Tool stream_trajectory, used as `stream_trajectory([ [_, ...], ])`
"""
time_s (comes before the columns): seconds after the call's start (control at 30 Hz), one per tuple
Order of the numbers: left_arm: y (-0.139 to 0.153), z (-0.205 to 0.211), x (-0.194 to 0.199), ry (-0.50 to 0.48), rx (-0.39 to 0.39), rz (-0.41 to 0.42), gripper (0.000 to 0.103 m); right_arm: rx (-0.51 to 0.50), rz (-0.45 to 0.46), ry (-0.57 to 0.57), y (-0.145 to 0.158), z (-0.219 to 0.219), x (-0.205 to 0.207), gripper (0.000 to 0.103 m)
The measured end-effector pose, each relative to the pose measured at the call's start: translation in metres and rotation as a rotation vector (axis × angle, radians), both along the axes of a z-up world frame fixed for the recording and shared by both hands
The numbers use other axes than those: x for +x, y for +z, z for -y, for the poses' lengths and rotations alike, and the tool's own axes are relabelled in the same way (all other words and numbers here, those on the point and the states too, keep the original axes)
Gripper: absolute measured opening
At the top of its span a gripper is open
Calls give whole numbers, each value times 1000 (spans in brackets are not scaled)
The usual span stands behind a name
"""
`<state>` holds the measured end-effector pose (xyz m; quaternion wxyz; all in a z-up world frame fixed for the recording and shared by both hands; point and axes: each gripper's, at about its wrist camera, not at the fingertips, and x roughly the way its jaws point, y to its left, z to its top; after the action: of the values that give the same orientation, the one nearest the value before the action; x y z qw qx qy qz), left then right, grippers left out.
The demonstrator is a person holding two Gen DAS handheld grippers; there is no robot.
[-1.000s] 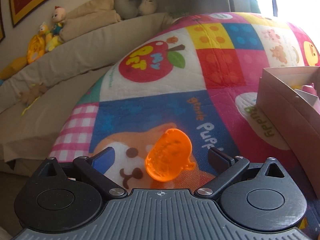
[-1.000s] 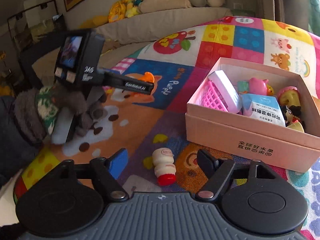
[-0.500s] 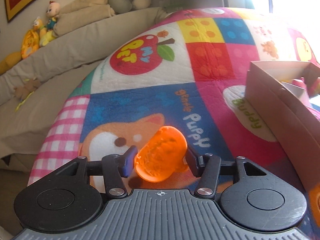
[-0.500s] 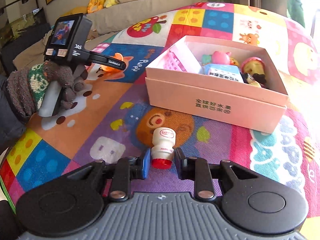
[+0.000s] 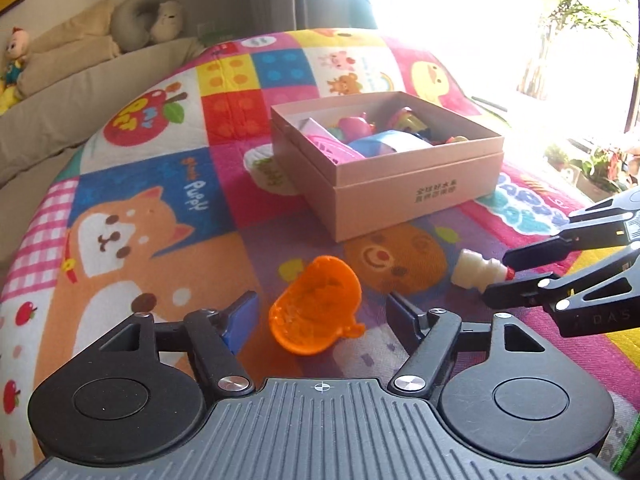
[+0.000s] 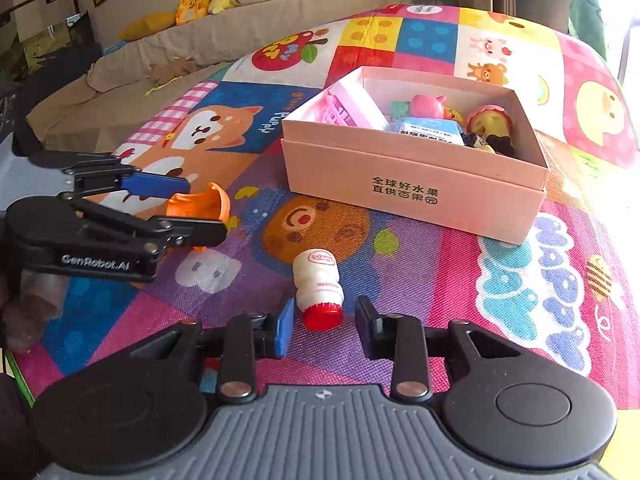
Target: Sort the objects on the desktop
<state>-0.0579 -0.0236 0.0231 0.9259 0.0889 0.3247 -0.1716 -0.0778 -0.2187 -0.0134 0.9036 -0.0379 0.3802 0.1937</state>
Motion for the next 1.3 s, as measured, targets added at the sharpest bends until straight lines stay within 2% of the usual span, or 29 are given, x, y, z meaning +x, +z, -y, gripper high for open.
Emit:
stream_trajectory([
  [0.13,-1,-11,7,56,-9,-19,82,-111,79,-81,4,4,0,45],
  [0.2,-2,-13,9,64,-8,-22,84,-143,108,-136,6,8,3,55],
  [0.27,-3,-15,9,68,-9,-24,87,-100,100,-164,8,15,7,62],
  [0.43,-6,-19,7,84,-4,-37,90,-46,70,-166,7,16,10,65],
  [0.63,-9,-30,8,131,8,-45,92,35,-7,-175,0,9,18,73],
  [0.8,-8,-41,11,176,33,-37,94,-11,11,-140,-5,-1,11,78],
  [1.07,-3,-61,15,263,70,-7,95,-41,27,-182,-9,8,9,88],
  [1.17,5,-71,11,237,23,-7,96,-38,28,-186,-10,9,6,93],
  [1.3,14,-66,2,123,-54,-13,96,-32,32,-189,-11,10,5,96],
])
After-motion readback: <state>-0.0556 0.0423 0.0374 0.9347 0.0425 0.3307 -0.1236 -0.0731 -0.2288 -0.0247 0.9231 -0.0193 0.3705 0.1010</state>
